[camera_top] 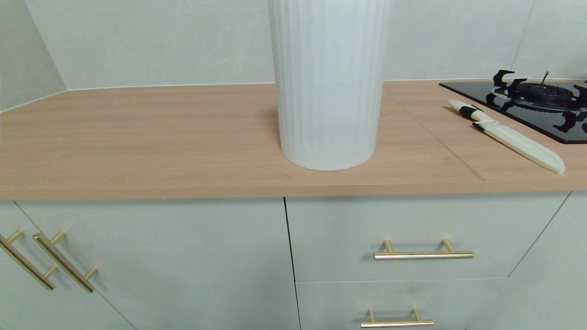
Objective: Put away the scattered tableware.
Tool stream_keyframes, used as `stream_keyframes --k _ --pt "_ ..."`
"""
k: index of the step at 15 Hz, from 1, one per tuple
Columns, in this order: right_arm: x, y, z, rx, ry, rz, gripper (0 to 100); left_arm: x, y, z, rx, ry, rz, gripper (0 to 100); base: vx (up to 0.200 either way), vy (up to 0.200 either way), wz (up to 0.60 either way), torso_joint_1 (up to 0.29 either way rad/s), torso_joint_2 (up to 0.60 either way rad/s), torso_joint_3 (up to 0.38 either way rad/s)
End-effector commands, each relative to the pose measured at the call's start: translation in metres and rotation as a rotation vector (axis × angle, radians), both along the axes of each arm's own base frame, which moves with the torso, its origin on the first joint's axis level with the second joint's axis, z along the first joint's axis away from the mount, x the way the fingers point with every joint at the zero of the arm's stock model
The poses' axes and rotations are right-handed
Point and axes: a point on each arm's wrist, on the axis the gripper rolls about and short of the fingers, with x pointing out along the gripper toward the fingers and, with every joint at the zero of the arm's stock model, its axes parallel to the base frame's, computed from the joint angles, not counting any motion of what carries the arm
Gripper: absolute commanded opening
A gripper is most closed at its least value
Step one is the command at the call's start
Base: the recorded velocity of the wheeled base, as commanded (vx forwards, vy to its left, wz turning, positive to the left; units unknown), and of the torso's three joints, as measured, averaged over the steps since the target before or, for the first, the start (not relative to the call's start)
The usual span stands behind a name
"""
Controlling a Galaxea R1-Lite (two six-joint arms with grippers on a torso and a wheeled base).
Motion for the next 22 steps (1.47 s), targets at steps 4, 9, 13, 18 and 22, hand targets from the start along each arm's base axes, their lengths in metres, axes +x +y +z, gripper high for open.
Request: stream_keyframes --k 4,9,13,18,22 --pt "0.0001 0.0000 0.0001 -0.001 0.001 0.002 100 0.0000 0.0000 0.0000 0.000 0.000 0.001 100 0.000 0.000 0.00 0.000 0.00 0.000" --pt "0.0001 0.0000 0.0001 -0.001 0.001 0.001 100 0.0000 0.0000 0.0000 0.000 0.000 0.001 100 0.000 0.000 0.00 0.010 -0.07 -0.052" --pt "0.0001 0.0000 0.0001 -0.001 0.001 0.001 100 0.0000 0.0000 0.0000 0.000 0.000 0.001 100 0.000 0.000 0.00 0.107 -0.34 -0.292" --pt "0.0001 0.0000 0.0001 -0.001 0.001 -0.001 100 0.0000 0.0000 0.0000 0.000 0.000 0.001 100 0.000 0.000 0.00 0.148 -0.50 -0.294" --pt "0.0001 0.0000 0.0001 -0.001 0.001 0.001 100 0.0000 0.0000 0.0000 -0.002 0.000 0.001 100 0.000 0.000 0.00 0.179 -0.47 -0.293"
